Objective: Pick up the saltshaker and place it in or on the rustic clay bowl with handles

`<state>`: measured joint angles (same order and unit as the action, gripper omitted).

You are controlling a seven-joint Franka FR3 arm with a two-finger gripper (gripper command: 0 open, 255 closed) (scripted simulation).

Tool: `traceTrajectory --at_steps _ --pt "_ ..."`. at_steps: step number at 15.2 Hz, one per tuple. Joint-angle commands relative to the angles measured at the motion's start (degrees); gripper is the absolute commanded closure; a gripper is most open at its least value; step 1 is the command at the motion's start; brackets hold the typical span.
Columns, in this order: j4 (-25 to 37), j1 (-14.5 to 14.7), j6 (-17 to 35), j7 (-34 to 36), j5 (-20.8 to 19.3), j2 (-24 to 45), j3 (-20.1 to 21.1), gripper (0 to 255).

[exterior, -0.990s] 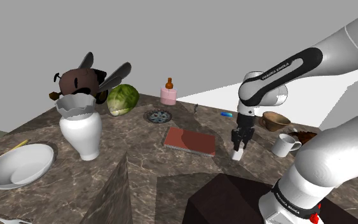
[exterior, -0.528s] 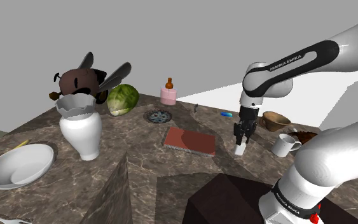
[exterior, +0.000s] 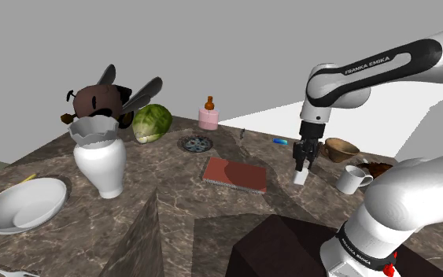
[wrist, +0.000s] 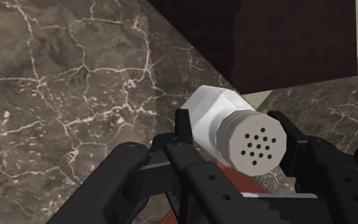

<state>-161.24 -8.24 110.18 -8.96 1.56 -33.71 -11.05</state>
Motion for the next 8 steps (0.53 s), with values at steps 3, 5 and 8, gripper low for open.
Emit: traceTrajectory --at_steps 3,5,8 --pt "2.0 -0.1 -4.1 0.5 -0.1 -2.1 0.3 255" --pt "3.1 -0.2 -6.1 0.8 -0.1 -3.0 0.5 255" --pt "4.7 -0.2 -8.9 1.1 0.0 -4.2 0.7 255"
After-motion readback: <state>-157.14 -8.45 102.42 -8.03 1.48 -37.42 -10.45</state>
